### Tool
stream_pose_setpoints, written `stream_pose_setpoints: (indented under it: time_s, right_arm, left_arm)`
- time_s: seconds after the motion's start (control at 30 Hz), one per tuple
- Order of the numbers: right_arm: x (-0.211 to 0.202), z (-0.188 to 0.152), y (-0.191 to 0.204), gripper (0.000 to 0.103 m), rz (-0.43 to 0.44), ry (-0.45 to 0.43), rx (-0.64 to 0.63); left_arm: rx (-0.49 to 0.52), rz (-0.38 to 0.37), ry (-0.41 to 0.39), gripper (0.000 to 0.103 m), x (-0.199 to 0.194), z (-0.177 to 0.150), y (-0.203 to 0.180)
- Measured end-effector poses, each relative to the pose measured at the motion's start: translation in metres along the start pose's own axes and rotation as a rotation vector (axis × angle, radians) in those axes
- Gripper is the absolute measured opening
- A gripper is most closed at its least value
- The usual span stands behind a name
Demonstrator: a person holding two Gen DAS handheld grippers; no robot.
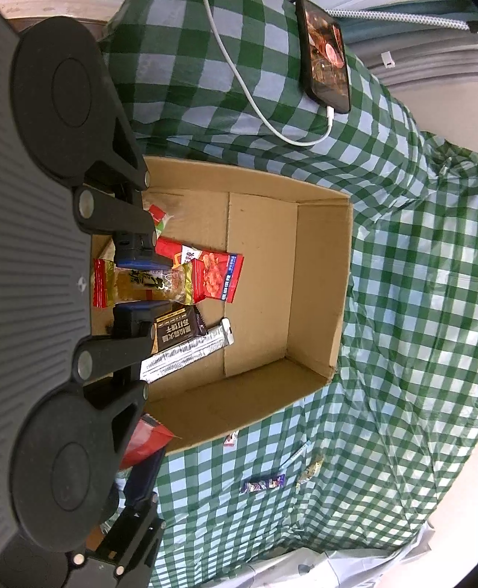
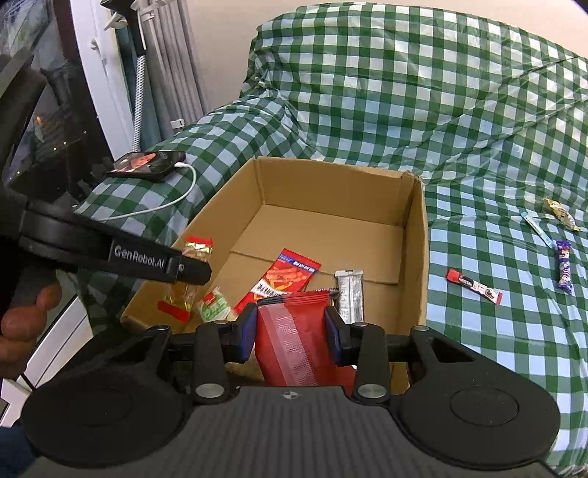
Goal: Organize snacks
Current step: 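Open both tools to drop the red packet and gold candy into the box, then withdraw both tools and hold them above the box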
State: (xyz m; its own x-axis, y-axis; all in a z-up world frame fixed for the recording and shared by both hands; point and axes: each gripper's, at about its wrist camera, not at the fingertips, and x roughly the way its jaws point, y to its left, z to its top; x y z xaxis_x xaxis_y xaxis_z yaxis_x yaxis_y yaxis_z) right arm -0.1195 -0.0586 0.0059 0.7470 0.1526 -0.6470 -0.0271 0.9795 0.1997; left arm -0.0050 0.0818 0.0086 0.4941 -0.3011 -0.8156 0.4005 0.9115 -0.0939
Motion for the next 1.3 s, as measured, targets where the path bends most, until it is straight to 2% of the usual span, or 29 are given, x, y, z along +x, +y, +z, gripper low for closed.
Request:
stream_pose_setpoints:
  time_s: [0.4, 0.7, 0.77, 0.83, 0.9, 0.97, 1.17, 1.3]
  right_arm:
    - [0.050, 0.018, -0.016, 0.040, 0.016, 0.033, 0.013]
    - [0.073, 0.018, -0.027, 0.042, 0.020, 0.058, 0.037]
    - [0.076, 0.018, -0.029, 0.048, 0.031, 0.069, 0.053]
    - [0.076, 0.018, -0.030, 0.053, 0.027, 0.068, 0.069]
    - [0.073, 0.019, -0.030, 0.060, 0.028, 0.056, 0.063]
    - [0.068, 0.018, -0.027, 0.071, 0.016, 0.042, 0.053]
    - [0.049, 0.013, -0.019, 0.081, 0.018, 0.061, 0.074]
    - [0.029, 0.007, -0.010, 0.085, 0.017, 0.058, 0.071]
  left_arm:
    - [0.010, 0.022, 0.041, 0.018, 0.045, 0.023, 0.003]
    - [0.027, 0.031, 0.070, 0.021, 0.069, 0.029, 0.002]
    - [0.028, 0.028, 0.066, 0.044, 0.068, 0.030, 0.002]
    - [0.027, 0.064, 0.019, 0.089, 0.062, 0.030, 0.002]
    - [0.024, 0.111, -0.025, 0.103, 0.053, 0.028, 0.001]
    - [0.014, 0.130, -0.037, 0.103, 0.046, 0.027, 0.001]
    - [-0.001, 0.121, 0.005, 0.103, 0.028, 0.011, -0.003]
    - [0.015, 0.122, -0.011, 0.103, 0.004, -0.003, -0.010]
